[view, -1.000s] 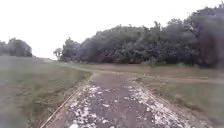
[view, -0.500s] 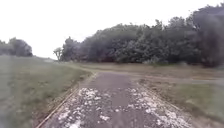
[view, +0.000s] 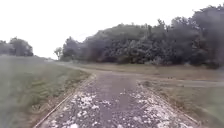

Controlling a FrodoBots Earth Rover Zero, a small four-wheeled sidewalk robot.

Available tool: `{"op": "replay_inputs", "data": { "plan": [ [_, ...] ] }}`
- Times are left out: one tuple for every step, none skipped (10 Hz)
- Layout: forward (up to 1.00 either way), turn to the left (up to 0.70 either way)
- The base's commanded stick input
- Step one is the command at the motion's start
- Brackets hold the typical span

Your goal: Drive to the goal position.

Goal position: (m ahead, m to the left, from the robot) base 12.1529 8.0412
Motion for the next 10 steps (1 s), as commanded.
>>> {"op": "replay_inputs", "data": {
  "plan": [
    [0.7,0.0],
    [0.7,0.0],
    [0.7,0.0],
    [0.7,0.0],
    [0.7,0.0],
    [0.7,0.0],
    [0.7,0.0],
    [0.7,0.0],
    [0.7,0.0],
    [0.7,0.0]
  ]
}}
